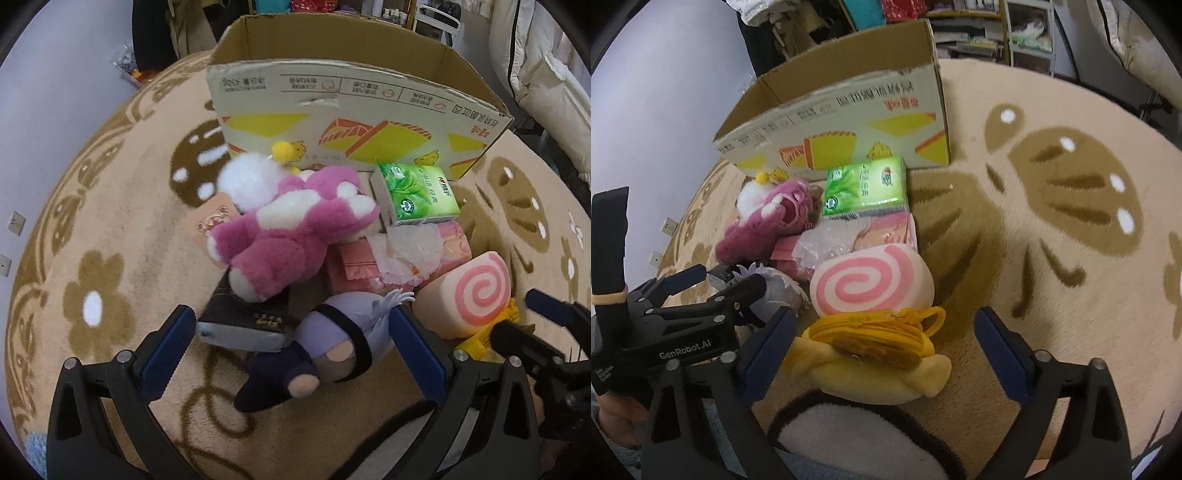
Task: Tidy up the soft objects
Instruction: 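Grasp the purple-haired doll with the left tool while the right grasps the yellow plush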
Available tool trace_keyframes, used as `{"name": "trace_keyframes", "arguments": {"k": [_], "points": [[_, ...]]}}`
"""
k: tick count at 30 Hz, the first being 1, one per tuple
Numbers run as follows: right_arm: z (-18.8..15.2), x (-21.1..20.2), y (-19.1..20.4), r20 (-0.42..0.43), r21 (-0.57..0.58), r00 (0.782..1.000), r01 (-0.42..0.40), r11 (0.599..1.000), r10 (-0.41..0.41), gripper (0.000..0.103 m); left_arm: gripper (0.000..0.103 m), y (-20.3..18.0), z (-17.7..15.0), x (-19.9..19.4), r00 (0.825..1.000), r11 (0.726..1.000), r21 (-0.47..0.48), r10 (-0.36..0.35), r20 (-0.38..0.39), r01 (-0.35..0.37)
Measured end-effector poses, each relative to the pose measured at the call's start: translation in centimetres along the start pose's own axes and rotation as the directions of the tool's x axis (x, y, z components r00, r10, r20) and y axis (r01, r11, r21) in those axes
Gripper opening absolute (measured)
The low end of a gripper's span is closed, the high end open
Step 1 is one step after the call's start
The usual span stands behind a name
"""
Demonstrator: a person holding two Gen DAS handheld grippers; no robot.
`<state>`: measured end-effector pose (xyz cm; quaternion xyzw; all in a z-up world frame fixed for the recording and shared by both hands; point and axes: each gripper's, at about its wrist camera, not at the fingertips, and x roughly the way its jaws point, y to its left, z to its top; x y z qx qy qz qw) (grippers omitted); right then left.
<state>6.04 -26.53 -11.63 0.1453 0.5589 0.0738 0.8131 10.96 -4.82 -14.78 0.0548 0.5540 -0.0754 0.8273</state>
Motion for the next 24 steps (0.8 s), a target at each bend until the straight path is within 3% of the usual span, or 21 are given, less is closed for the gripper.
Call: {"name": "trace_keyframes", "arguments": {"k": [7,13,15,17,19,24], "points": [[-0.1,1.6,0.3,-0.056,0.004,0.998,-0.038,0.999,0.039,0.089,0.103,0.0,-0.2,1.5,0.995,0.996,-0.032,-0.088,-0.044,0.086],[-0.1,2.0,0.7,-0.07,0.008,0.994,-0.086,0.996,0.086,0.072,0.103,-0.2,-0.5,2.6,0.981,0.985,-0.074,-0.162,-0.104,0.154],[-0.2,2.0,0.9,-0.067,0.004,0.994,-0.082,0.997,0.083,0.07,0.099,-0.9,-0.8,2.9,0.975,0.983,-0.056,-0.181,-0.131,0.175],[-0.2,2.0,1.1,-0.063,-0.002,0.995,-0.075,0.997,0.075,0.066,0.087,-1.6,-1.1,2.8,0.968,0.978,-0.027,-0.211,-0.138,0.209],[-0.2,1.5,0.9,-0.056,0.001,0.995,-0.077,0.997,0.077,0.063,0.081,-2.2,-1.3,2.6,0.969,0.978,-0.002,-0.208,-0.136,0.21],[-0.3,1.0,0.9,-0.036,0.001,0.996,-0.082,0.997,0.082,0.061,0.073,-2.0,-1.4,2.0,0.968,0.976,-0.021,-0.219,-0.12,0.219]]}}
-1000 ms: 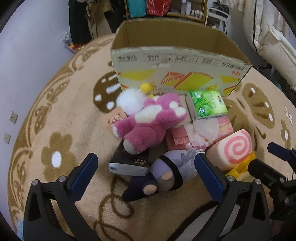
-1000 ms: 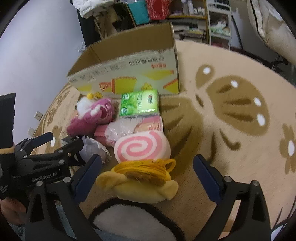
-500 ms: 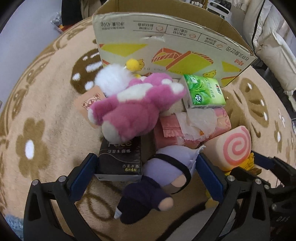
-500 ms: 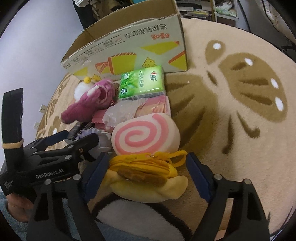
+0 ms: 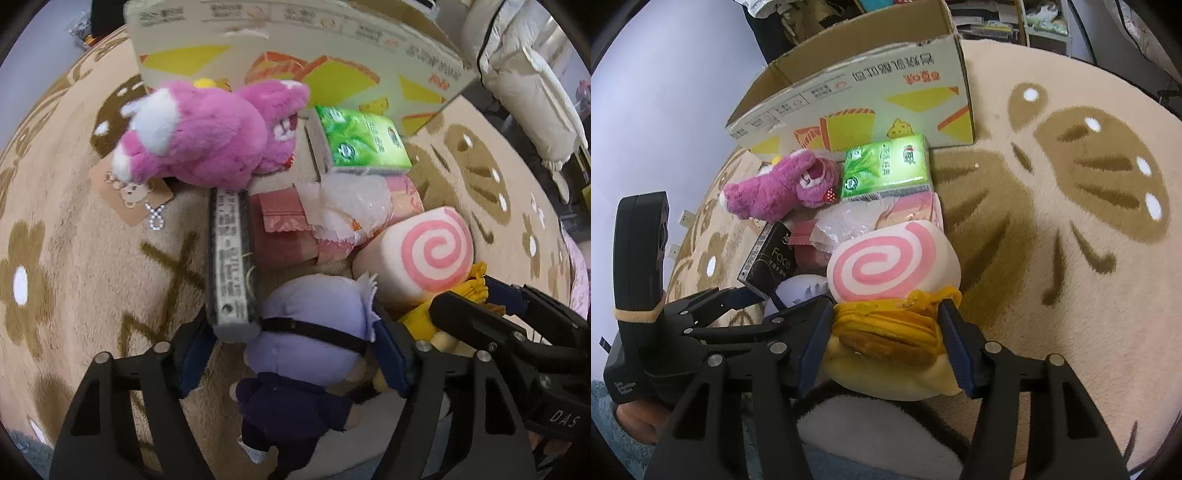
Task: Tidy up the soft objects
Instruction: 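Grasp the purple-haired doll with the left tool while the right grasps the yellow plush, then carry both plush dolls over the box and open both tools to drop them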
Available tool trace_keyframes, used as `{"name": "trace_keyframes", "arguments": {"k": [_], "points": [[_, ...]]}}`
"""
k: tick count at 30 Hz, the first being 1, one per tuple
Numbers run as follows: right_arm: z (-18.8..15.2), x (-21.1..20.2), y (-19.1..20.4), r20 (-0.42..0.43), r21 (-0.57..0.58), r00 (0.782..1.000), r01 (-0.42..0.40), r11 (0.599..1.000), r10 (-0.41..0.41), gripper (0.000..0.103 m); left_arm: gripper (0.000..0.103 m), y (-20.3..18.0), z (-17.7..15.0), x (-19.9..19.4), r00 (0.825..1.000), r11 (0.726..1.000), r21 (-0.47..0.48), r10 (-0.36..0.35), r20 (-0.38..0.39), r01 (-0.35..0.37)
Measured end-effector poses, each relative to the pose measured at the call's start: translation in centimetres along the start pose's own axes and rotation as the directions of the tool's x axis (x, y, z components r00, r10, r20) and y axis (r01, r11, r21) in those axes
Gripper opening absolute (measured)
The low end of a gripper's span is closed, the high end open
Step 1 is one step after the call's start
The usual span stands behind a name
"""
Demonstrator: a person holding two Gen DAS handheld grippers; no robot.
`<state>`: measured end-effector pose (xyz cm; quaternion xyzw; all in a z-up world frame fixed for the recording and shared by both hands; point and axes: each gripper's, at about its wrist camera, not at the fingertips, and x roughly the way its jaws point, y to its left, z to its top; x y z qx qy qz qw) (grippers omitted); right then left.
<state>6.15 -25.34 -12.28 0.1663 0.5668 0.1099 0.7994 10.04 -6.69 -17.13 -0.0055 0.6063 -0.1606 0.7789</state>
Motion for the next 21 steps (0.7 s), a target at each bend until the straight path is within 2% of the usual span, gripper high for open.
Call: {"name": "trace_keyframes", "arguments": {"k": [3,4,7,12,15,17,21], "points": [[-0.1,-1.1,0.4,0.048,-0.02,0.999,0.005,1.0,-0.004,0.061,0.057,0.6,0.0,-1.3,0.999,1.0,-0.026,-0.002,0.043,0.003],[-0.1,-1.5,0.4,0.062,-0.024,0.998,0.005,1.0,-0.004,0.061,0.043,0.7,-0.1,-1.8,0.998,0.999,-0.028,-0.028,0.06,0.03],[-0.3,-2.4,0.4,0.096,-0.022,0.995,0.007,1.0,-0.005,0.061,0.042,0.5,-0.3,-1.9,0.998,1.0,-0.009,-0.026,0.051,0.026],[-0.3,-3.0,0.5,0.128,-0.011,0.992,-0.002,1.0,0.003,0.061,0.039,-0.6,-0.8,-2.3,0.998,0.999,0.049,0.017,0.054,-0.019],[-0.4,-3.7,0.5,0.156,-0.021,0.988,-0.004,1.0,0.007,0.061,0.038,-1.2,-1.1,-3.0,0.994,0.996,0.067,0.059,0.092,-0.065],[-0.4,-4.5,0.7,0.181,-0.031,0.983,-0.005,1.0,0.011,0.061,0.038,-0.9,-1.2,-3.9,0.989,0.996,0.044,0.073,0.126,-0.079],[-0.3,-5.5,1.1,0.22,-0.044,0.975,-0.01,0.999,0.019,0.061,0.038,0.6,-1.5,-7.3,0.967,0.995,0.0,0.097,0.237,-0.1]]}}
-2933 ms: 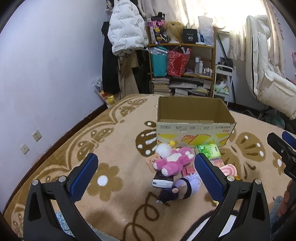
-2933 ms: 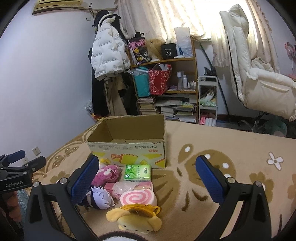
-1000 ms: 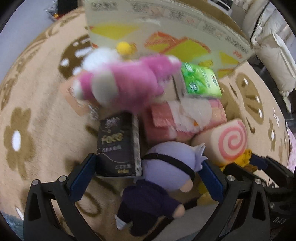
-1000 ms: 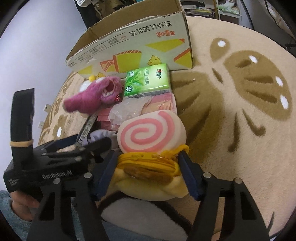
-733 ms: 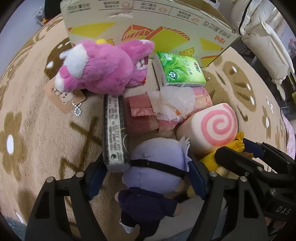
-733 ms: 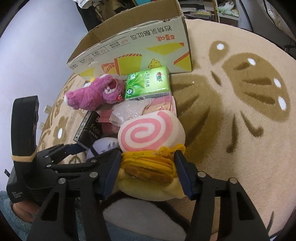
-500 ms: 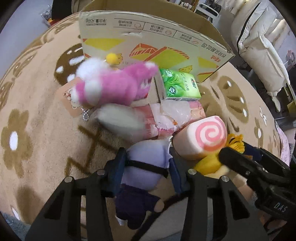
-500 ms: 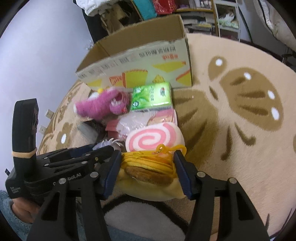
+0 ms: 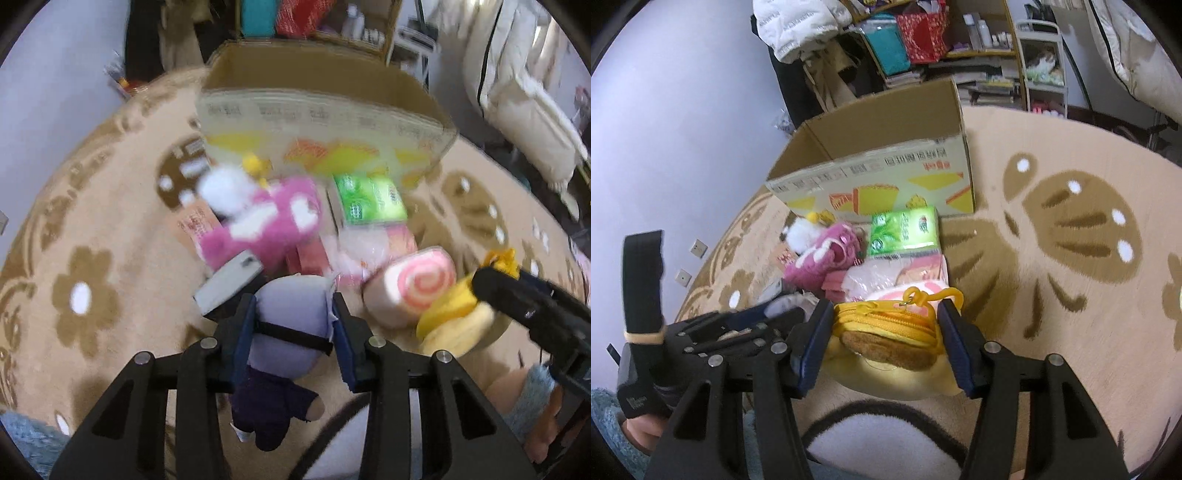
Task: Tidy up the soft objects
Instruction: 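Carry both plush dolls over the box and open both tools to drop them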
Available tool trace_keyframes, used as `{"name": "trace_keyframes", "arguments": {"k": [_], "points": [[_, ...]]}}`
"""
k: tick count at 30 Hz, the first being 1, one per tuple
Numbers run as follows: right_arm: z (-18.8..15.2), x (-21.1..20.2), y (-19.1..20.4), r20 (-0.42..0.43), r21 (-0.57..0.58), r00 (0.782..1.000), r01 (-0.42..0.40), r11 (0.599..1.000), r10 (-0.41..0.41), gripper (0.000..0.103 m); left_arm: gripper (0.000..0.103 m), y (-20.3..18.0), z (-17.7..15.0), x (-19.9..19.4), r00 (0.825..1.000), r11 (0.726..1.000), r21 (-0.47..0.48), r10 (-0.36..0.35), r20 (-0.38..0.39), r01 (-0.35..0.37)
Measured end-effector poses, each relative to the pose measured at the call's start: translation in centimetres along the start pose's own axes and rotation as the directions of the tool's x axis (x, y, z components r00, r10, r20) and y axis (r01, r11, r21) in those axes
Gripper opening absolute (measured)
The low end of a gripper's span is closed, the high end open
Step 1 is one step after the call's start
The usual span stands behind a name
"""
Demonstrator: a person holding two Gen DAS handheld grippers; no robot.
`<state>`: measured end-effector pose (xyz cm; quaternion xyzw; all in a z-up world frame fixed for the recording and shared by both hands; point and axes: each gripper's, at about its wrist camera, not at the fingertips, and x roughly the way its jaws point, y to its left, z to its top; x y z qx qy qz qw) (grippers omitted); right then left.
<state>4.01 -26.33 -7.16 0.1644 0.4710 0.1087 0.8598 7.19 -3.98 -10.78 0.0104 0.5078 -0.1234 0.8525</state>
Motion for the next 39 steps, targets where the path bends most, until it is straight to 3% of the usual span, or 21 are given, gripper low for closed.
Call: {"name": "trace_keyframes", "arguments": {"k": [9,18,30,35,39], "points": [[1.8,-2.7,1.1,0.09,-0.013,0.995,-0.041,0.999,0.042,0.061,0.038,-0.8,2.0,-4.9,0.975,0.993,0.068,0.08,0.209,-0.096],[5.7,-3.0,2.5,0.147,-0.061,0.988,-0.048,0.997,0.056,0.061,0.039,0.4,5.7,-5.7,0.955,0.991,0.038,0.11,0.276,-0.125],[13.2,-3.1,4.2,0.26,-0.091,0.962,-0.066,0.994,0.088,0.061,0.04,0.4,13.4,-7.5,0.916,0.986,0.056,0.126,0.382,-0.159],[15.1,-2.7,3.8,0.28,-0.097,0.956,-0.065,0.993,0.09,0.062,0.04,0.3,16.1,-6.6,0.911,0.986,0.063,0.118,0.396,-0.155],[16.2,-1.8,3.2,0.274,-0.105,0.959,-0.043,0.994,0.071,0.062,0.04,-0.3,17.7,-5.0,0.917,0.987,0.085,0.095,0.386,-0.138]]}}
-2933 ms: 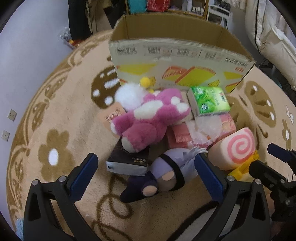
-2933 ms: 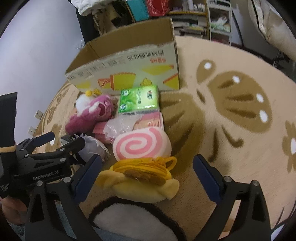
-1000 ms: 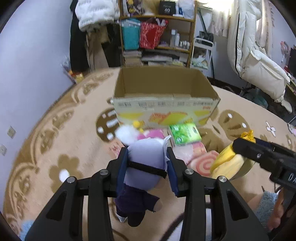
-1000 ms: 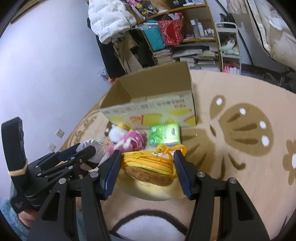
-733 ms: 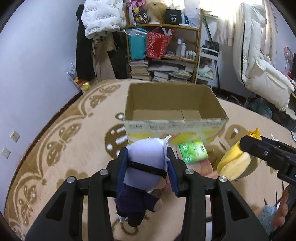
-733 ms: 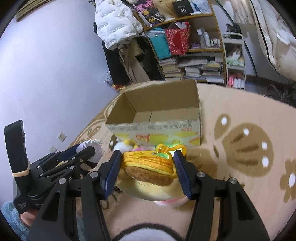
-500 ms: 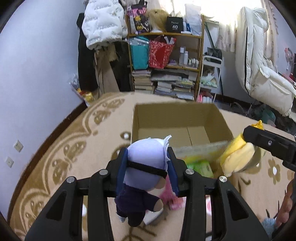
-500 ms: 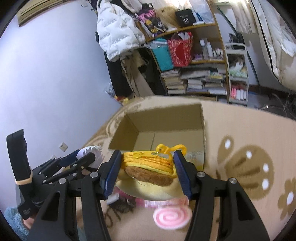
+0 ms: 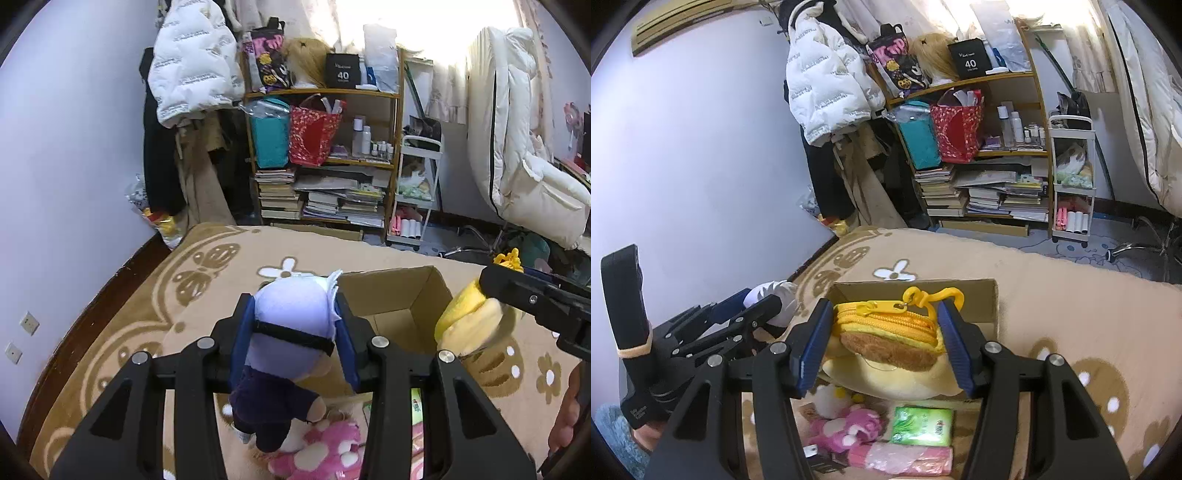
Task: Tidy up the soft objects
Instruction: 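Carry both plush dolls over the box and open both tools to drop them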
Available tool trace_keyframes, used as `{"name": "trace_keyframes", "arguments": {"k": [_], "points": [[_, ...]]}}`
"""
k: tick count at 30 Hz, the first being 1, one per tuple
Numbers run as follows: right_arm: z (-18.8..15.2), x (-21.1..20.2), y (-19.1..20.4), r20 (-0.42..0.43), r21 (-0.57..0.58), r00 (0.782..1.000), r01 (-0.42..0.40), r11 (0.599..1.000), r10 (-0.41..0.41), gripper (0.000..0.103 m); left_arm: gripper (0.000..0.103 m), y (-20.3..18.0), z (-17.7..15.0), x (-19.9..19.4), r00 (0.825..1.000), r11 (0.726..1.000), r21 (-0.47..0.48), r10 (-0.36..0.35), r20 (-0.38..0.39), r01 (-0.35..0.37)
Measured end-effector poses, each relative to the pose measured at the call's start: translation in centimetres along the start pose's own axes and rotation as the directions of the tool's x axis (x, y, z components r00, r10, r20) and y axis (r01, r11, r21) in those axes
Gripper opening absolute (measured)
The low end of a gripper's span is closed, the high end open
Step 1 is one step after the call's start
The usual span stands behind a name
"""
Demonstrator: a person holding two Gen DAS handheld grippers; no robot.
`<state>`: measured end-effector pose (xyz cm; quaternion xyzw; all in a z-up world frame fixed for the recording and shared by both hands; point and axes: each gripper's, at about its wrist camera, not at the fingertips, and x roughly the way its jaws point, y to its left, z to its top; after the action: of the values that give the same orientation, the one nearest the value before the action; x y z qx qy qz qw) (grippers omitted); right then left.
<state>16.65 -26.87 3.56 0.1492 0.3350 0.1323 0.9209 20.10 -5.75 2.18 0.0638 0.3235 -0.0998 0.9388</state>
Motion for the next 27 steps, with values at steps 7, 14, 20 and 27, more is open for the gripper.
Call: {"name": "trace_keyframes", "arguments": {"k": [7,14,20,27], "points": [[-0.1,1.8,-1.5,-0.043,0.009,0.999,0.034,0.999,-0.034,0.062,0.041,-0.5,-0.1,3.6,0.998,0.998,-0.043,-0.047,-0.048,0.045],[-0.6,3.8,-3.0,-0.09,0.03,0.993,0.079,0.996,-0.076,0.063,0.041,-0.5,-0.7,6.1,0.993,0.993,-0.095,-0.073,-0.094,0.064],[-1.2,5.4,-3.4,-0.149,0.0,0.983,0.108,0.994,-0.107,0.065,0.043,-1.2,-1.5,7.3,0.99,0.998,-0.052,-0.044,-0.131,0.038],[-1.4,6.3,-3.3,-0.174,-0.038,0.975,0.135,0.99,-0.139,0.065,0.043,-1.0,-1.9,8.3,0.983,0.997,-0.074,-0.05,-0.174,0.038]]}}
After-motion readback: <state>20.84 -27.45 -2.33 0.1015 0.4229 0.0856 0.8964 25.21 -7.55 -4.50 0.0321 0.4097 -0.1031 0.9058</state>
